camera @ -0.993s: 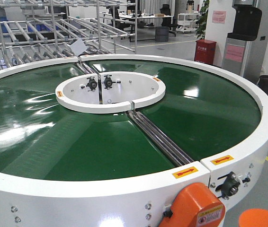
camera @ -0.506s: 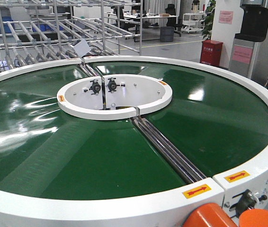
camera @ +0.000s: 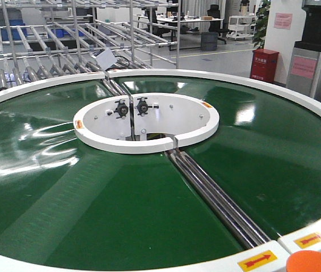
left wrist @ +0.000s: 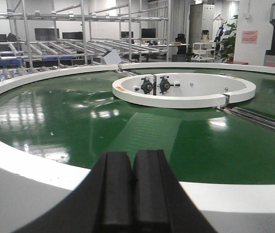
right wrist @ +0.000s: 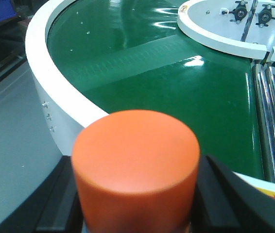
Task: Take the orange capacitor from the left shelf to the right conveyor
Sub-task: 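Drive the base up to the round green conveyor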
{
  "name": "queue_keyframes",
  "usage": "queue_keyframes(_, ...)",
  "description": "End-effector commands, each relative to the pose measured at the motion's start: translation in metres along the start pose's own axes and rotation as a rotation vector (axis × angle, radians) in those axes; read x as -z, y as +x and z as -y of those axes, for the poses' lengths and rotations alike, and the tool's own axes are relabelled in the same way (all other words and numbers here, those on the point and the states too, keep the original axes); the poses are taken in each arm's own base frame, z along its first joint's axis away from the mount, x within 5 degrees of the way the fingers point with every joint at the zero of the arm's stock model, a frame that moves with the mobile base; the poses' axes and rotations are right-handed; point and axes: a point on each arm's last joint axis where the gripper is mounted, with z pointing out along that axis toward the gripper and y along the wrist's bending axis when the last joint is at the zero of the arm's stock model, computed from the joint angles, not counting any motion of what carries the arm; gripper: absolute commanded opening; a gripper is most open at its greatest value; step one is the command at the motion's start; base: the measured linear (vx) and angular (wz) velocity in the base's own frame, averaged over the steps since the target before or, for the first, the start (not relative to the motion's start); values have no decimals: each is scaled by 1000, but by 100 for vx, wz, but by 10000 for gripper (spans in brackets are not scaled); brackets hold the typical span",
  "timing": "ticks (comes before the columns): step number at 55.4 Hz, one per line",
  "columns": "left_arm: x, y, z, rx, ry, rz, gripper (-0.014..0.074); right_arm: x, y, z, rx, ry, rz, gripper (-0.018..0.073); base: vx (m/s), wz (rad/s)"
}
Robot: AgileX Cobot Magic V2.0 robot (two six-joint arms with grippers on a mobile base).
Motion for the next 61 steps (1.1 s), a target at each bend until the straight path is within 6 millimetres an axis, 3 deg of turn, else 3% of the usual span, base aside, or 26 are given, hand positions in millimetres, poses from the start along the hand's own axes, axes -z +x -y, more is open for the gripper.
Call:
queue_keyframes(1, 0, 3, 0, 8, 5, 60, -6, 4, -16, 1, 11, 11, 107, 316, 13, 9)
queue_keyframes(61, 0, 3, 0, 8, 5, 60, -6, 4, -16, 1, 11, 11, 107, 316, 10, 3)
